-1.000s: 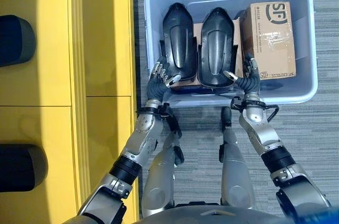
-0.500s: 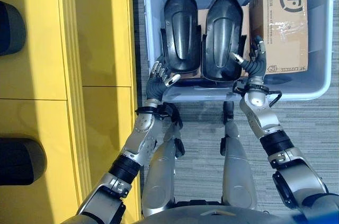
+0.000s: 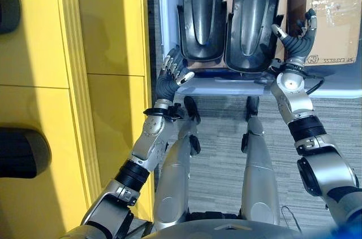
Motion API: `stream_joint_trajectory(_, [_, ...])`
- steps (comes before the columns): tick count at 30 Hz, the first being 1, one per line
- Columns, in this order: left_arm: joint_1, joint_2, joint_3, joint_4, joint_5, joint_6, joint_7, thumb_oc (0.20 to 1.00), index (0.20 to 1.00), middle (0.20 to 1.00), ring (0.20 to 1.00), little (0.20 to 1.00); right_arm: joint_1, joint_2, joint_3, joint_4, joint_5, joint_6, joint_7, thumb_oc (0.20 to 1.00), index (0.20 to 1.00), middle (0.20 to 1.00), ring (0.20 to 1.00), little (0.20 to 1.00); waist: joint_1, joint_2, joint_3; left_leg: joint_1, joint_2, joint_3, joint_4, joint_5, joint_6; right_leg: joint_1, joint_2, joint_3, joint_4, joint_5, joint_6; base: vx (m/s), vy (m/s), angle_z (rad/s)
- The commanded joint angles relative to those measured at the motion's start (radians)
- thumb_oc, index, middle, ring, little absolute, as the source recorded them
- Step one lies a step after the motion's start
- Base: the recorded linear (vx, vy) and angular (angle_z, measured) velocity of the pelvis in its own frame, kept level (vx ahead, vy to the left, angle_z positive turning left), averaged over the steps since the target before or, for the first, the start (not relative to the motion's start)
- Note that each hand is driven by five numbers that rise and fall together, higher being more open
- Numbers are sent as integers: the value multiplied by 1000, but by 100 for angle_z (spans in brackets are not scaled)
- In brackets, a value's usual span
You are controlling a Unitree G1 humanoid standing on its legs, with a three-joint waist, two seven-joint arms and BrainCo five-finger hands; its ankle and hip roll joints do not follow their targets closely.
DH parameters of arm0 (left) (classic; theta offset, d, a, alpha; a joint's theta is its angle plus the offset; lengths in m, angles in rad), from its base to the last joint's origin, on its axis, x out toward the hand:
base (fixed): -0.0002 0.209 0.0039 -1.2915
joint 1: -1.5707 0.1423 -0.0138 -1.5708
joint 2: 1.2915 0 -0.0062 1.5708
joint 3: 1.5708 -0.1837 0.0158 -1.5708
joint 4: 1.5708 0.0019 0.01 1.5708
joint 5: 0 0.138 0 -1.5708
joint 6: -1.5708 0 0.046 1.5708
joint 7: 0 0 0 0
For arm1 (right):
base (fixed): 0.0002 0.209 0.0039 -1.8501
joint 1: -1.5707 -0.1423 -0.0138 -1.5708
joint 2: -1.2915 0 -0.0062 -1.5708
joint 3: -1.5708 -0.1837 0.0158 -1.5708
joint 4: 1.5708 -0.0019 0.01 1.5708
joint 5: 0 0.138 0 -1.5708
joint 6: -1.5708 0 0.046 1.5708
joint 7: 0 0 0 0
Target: Move parts from the plastic box to the shelf.
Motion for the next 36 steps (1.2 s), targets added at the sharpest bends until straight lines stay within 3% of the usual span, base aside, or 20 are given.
stream_joint_trajectory(1, [28,42,7,-84,14,-45,22,1000,1000,1000,1000,1000,-3,-19,0,13,31,-34,-12,1000,1000,1000,1000,1000,12,-6,-50,-73,49,-93,157,-113,-82,3,-14,-16,46,-17,24,-12,3,8])
stream_joint_trajectory(21, [11,40,24,-83,32,-53,48,1000,1000,1000,1000,1000,73,20,27,-46,-52,-5,9,1000,1000,1000,1000,1000,10,-19,-51,-112,37,-102,157,-112,-74,-37,-18,-16,50,-9,25,-4,3,2])
stream_joint_trajectory(36, [1,42,9,-72,28,-52,47,1000,1000,1000,1000,1000,71,31,13,7,0,-17,4,1000,1000,1000,1000,1000,5,-17,-45,-101,34,-98,142,-108,-75,-34,-17,-12,41,-5,28,0,0,0])
